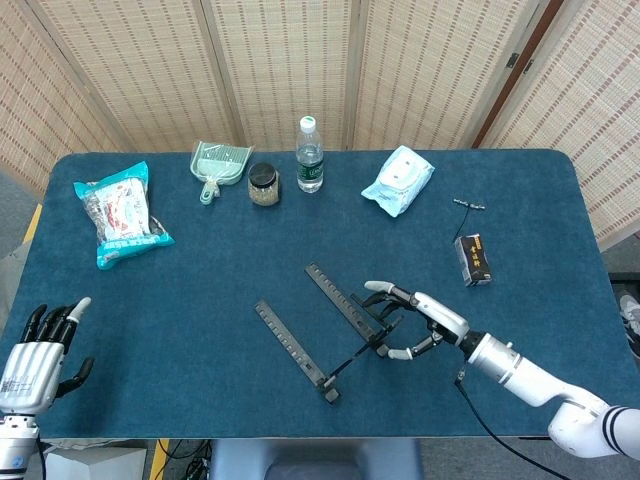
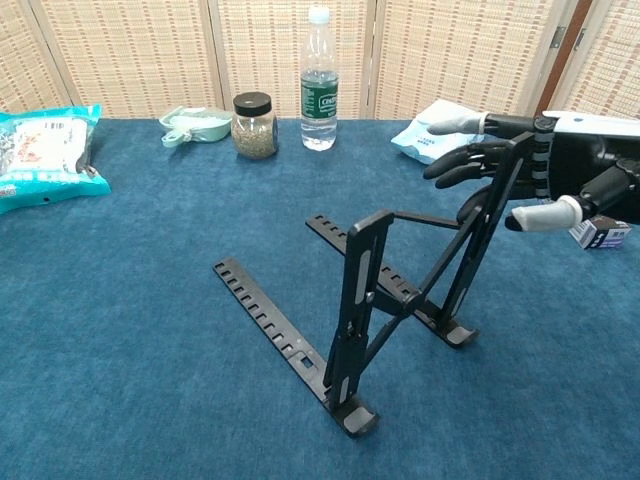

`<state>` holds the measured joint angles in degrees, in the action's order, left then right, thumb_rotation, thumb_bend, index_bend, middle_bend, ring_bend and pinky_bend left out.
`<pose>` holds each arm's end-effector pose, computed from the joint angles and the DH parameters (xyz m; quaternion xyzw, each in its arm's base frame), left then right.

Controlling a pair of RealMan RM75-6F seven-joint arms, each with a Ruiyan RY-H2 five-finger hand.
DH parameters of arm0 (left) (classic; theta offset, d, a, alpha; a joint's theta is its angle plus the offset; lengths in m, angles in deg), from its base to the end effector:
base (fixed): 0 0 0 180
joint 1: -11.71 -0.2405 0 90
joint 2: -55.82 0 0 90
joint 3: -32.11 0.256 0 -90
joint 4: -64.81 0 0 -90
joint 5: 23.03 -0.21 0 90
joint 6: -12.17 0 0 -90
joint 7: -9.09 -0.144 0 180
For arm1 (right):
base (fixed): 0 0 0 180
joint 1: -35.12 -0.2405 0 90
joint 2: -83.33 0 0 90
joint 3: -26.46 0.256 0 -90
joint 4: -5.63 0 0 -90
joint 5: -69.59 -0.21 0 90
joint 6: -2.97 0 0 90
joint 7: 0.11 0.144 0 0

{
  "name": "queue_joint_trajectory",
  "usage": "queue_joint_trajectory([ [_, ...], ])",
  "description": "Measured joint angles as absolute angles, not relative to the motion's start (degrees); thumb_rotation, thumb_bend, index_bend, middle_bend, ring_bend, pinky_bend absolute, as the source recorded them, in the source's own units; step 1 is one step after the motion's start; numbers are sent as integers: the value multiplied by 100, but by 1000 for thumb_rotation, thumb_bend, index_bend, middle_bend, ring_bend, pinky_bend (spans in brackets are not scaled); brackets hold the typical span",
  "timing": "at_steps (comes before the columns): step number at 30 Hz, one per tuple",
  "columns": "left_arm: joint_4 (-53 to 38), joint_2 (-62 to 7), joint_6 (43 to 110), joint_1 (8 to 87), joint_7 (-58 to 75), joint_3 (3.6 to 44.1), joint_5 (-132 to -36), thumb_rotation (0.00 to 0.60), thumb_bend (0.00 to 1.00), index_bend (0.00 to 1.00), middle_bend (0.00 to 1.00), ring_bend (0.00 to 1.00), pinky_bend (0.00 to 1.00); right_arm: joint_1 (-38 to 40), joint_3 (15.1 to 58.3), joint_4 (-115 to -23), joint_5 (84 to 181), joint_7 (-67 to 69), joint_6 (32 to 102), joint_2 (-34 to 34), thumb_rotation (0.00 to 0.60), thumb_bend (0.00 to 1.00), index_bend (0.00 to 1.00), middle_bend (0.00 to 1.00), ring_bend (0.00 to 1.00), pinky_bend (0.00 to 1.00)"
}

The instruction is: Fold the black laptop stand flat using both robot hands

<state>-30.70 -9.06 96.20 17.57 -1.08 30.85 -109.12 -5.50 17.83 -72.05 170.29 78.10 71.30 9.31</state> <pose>-0.2984 0.1792 0.1434 -0.6304 -0.3610 -0.3490 0.5920 -0.2094 -0.2990 0.0514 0.5599 -0.6735 0.4818 0.0266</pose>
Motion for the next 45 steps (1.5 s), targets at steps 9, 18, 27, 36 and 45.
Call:
queue_joint_trajectory([
  [9,-3062,-931,9562,1781,-129,3082,-10883,600,333,34,141,121,0,-588,1710,-7057,17012,8301,7006,786,600,41,126,262,181,311],
  [18,-3082,-938,9529,1794,-159,3091,-10874,600,331,34,141,121,0,-594,1551,-6912,17054,8636,6901,658,600,40,126,261,181,311],
  [27,-3100,-936,9481,1820,-189,3093,-10863,600,333,35,141,121,0,-575,1407,-6928,17042,8968,6819,675,600,37,126,256,181,314],
  [36,-3087,-863,9185,1978,-81,3114,-10897,600,333,37,141,121,0,-536,1474,-6936,16976,8944,6949,731,600,37,126,255,181,314],
  [45,-2907,-707,8660,2397,648,3266,-11448,600,333,42,141,121,0,-458,1771,-7264,16826,8502,7296,1051,600,37,126,248,182,314],
])
